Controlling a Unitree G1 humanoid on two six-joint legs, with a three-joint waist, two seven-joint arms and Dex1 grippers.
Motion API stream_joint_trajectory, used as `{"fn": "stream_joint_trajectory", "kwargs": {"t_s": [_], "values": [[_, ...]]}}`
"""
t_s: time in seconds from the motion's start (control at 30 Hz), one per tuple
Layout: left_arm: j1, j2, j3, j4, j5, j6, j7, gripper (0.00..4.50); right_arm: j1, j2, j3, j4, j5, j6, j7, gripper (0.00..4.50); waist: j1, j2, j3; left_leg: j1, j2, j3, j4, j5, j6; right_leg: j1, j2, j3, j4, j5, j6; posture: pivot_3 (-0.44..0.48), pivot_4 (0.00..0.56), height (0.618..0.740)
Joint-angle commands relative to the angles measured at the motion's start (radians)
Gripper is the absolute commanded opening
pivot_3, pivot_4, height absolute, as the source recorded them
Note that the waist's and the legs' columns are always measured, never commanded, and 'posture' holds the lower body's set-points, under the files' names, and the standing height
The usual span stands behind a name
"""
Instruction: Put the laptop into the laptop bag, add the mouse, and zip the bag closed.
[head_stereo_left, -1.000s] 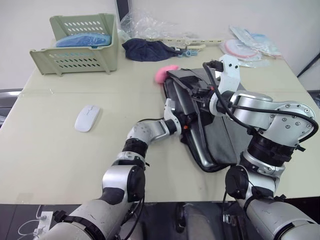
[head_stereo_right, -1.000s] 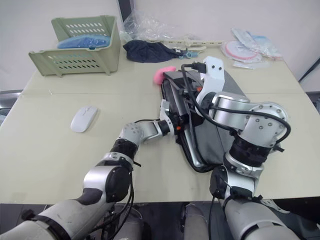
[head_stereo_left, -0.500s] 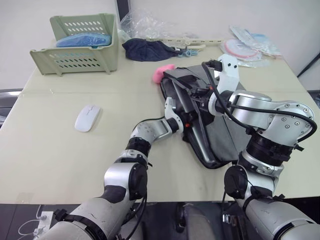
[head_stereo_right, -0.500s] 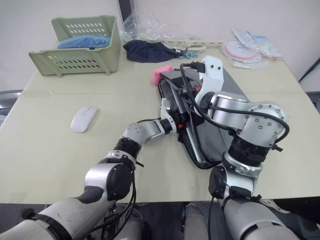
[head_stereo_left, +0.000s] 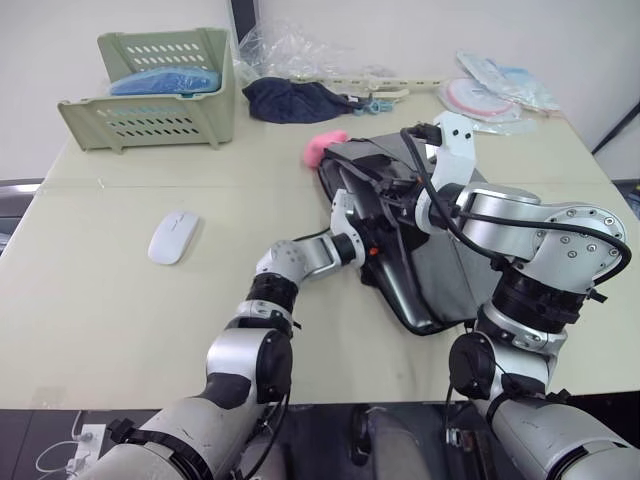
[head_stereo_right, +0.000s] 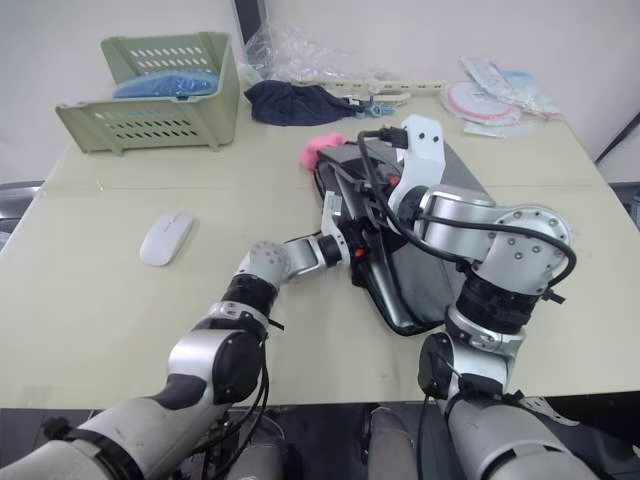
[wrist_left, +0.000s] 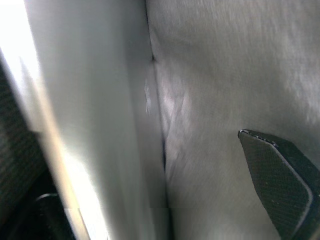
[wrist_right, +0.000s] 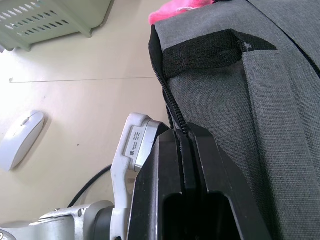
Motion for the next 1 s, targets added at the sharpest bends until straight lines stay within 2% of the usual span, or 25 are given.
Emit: {"fn": "stream_joint_trajectory", "kwargs": {"t_s": [0.03,0.3,0.67,0.83,1.0], "values": [[0.032,0.018,-0.02,-0.123,-0.003,0.065,0.006,4.49,0.002,-0.012,0.004,-0.015,0.008,0.006,0.028,0.0,0.0,0.0,0.0,0.0,0.0,0.0,0.0,0.0,0.0,0.0,0.0,0.0,0.0,0.0,0.0,0.0,0.15,0.74],[0.114,0.141,-0.009,-0.349,-0.03,0.223,0.057,4.49,0.015,-0.021,0.004,-0.01,-0.024,0.006,0.06,0.0,-0.013,0.0,0.0,0.001,0.0,0.0,0.0,0.0,0.0,0.0,0.0,0.0,0.001,0.0,0.0,0.0,0.15,0.74],[0.211,0.204,0.067,-0.648,-0.121,0.427,0.154,4.49,0.03,-0.02,0.007,-0.018,-0.084,0.006,0.115,0.0,-0.005,0.0,0.0,0.0,0.0,0.0,0.001,0.0,0.0,0.0,0.0,0.0,0.001,0.0,0.0,0.0,0.15,0.74],[0.265,0.316,0.143,-0.868,-0.263,0.62,0.144,4.49,0.042,-0.019,0.014,-0.029,-0.106,0.006,0.139,0.0,-0.026,0.0,0.0,0.001,0.0,-0.001,0.001,0.0,0.0,0.0,0.0,0.001,0.002,0.0,0.0,0.0,0.15,0.74],[0.255,0.475,0.222,-0.935,-0.333,0.712,0.127,4.49,0.053,-0.021,0.019,-0.033,-0.124,0.006,0.164,0.0,-0.032,0.0,0.0,0.008,0.0,0.0,0.001,0.0,0.0,0.0,0.0,0.002,0.004,0.0,0.0,0.0,0.15,0.74]]}}
